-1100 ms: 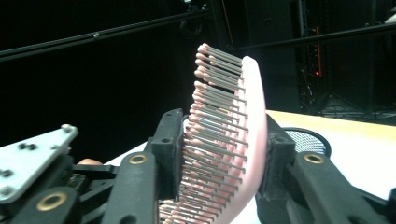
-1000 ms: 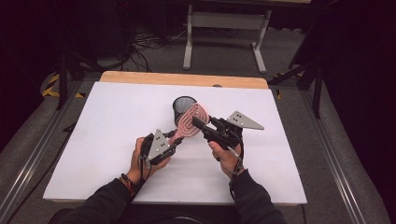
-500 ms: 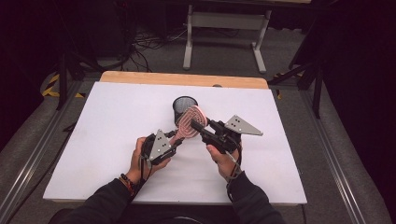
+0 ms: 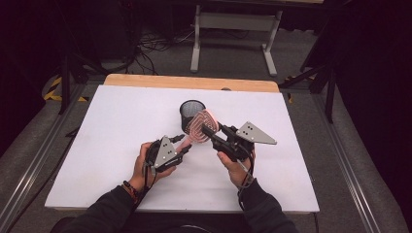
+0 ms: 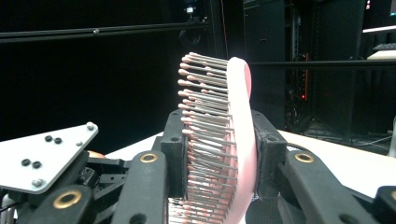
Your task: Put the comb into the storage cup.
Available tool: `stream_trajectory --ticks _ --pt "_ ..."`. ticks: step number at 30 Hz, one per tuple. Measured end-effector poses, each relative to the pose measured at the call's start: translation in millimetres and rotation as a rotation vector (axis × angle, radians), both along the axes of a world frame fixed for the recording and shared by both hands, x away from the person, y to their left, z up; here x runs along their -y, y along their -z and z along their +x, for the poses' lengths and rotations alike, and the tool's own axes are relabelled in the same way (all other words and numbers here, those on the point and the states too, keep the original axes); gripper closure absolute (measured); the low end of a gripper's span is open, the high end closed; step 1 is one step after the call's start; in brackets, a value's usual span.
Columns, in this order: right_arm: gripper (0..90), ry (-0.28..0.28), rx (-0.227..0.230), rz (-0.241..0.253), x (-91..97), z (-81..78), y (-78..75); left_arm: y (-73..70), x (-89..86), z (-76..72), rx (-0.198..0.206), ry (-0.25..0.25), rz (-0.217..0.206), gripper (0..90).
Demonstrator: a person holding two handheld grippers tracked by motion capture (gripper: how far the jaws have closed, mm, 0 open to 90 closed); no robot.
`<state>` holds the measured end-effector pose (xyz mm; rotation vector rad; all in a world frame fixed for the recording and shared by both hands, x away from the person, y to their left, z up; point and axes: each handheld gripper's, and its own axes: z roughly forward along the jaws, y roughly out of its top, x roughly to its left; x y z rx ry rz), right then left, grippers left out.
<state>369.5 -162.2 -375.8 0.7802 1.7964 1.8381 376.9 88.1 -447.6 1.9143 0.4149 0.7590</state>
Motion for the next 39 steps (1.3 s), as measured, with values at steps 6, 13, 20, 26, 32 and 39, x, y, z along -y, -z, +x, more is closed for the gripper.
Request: stream_trajectory --ticks 6,13,20,26,32,39 --pt "64.0 0.01 0.024 -0.018 2.0 -2.2 -2.4 1.7 -1.5 -2.3 0.002 0.01 -0.005 52.2" --pt "64.0 0.019 0.041 -0.019 5.4 -3.9 -2.8 3.2 -0.7 -3.4 0.003 0.022 0.018 44.3" --pt "64.0 0.028 0.042 -0.017 9.9 -3.8 -4.4 3.4 -0.6 -3.0 -0.002 0.017 0.016 34.4" --pt "64.1 0.041 0.063 -0.036 11.8 -5.9 -6.7 3.7 -1.9 -1.0 -0.026 0.031 -0.005 24.3" --pt "64.0 0.041 0.07 -0.042 12.4 -6.9 -7.7 4.4 -2.2 0.6 -0.057 0.054 -0.038 18.3" --pt "64.0 0.047 0.077 -0.045 14.3 -7.9 -9.0 4.1 -2.7 0.7 -0.06 0.068 -0.034 10.0"
